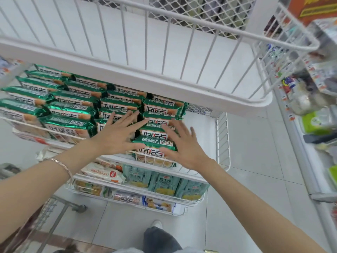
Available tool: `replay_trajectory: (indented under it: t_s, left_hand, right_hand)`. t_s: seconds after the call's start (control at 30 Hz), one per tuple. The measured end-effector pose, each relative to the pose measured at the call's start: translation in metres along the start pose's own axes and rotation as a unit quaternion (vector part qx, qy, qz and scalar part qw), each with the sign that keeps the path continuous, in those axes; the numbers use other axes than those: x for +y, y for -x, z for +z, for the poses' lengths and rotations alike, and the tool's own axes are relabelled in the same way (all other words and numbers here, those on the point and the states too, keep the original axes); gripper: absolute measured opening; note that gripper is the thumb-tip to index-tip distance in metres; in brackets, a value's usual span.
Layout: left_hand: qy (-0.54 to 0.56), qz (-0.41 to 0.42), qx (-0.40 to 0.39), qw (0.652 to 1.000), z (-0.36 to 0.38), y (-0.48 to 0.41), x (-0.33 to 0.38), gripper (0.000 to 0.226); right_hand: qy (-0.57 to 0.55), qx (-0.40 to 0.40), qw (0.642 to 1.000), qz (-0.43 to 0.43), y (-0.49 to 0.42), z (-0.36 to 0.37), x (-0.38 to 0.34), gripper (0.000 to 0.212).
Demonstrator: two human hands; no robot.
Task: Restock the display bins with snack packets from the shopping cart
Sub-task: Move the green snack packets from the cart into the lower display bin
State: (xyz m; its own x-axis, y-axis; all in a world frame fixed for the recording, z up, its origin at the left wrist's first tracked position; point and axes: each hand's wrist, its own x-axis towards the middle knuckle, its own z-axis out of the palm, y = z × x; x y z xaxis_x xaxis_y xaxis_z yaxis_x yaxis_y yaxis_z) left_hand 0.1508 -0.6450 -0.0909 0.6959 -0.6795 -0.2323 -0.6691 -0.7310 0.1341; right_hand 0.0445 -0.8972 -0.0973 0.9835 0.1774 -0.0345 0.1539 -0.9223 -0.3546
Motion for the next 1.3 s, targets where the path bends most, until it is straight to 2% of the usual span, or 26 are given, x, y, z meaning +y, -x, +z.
replay_trajectory:
  t_s: [0.03, 0.1, 0.23, 0.37, 0.43, 0.5, 0.57, 0.73, 0.83, 0.97, 1.03, 1.17, 1.3]
  left_hand:
    - [-0.006, 0.003, 0.002, 1.0, 0.002, 0.0, 0.0, 0.087]
    - [-0.02, 0.009, 0.004, 1.0, 0.005, 0.0, -0.002, 0.085]
    - [-0.042, 0.018, 0.031, 0.998, 0.009, -0.002, -0.009, 0.085]
    - [-0.043, 0.005, 0.029, 0.999, 0.012, -0.002, -0.006, 0.086]
    - [-0.028, 0.001, 0.024, 0.999, 0.01, 0.0, -0.002, 0.088]
    - [-0.019, 0.005, 0.033, 0.999, 0.009, 0.005, 0.0, 0.088]
    - [-0.042, 0.022, 0.04, 0.998, 0.012, 0.01, 0.003, 0.083]
    - [-0.068, 0.028, 0.054, 0.996, 0.02, 0.01, -0.002, 0.075]
    - [-0.083, 0.016, 0.07, 0.994, 0.023, 0.003, -0.006, 0.073]
    - [-0.077, 0.003, 0.038, 0.996, 0.018, 0.005, 0.002, 0.073]
    - [-0.03, -0.005, 0.076, 0.997, 0.02, 0.021, 0.0, 0.074]
    - [0.078, -0.113, 0.207, 0.969, 0.033, 0.088, -0.029, 0.061]
    - [0.075, -0.187, 0.21, 0.957, 0.06, 0.165, -0.074, 0.053]
  right_hand:
    - [0.025, -0.007, 0.999, -0.045, -0.003, 0.004, -0.001, 0.076]
    - [0.024, -0.005, 0.997, -0.077, -0.009, 0.012, 0.0, 0.073]
    - [-0.002, 0.038, 0.997, -0.07, -0.013, 0.032, -0.004, 0.072]
    - [0.002, -0.001, 0.997, -0.08, -0.014, 0.022, -0.001, 0.074]
    - [0.087, 0.006, 0.992, -0.091, -0.008, 0.014, 0.004, 0.073]
    - [0.204, 0.043, 0.964, -0.163, 0.0, 0.02, 0.007, 0.066]
    - [0.25, 0.021, 0.937, -0.245, 0.004, 0.029, 0.014, 0.059]
    - [0.23, -0.028, 0.927, -0.296, -0.015, 0.012, 0.032, 0.051]
    - [0.227, -0.034, 0.932, -0.279, -0.021, 0.01, 0.035, 0.049]
    - [0.22, -0.042, 0.939, -0.261, -0.019, 0.004, 0.027, 0.049]
    - [0.177, -0.02, 0.953, -0.246, -0.01, 0.004, 0.016, 0.048]
    - [0.099, 0.104, 0.96, -0.239, 0.001, 0.016, -0.028, 0.042]
    - [0.093, 0.08, 0.955, -0.27, -0.025, 0.044, -0.102, 0.048]
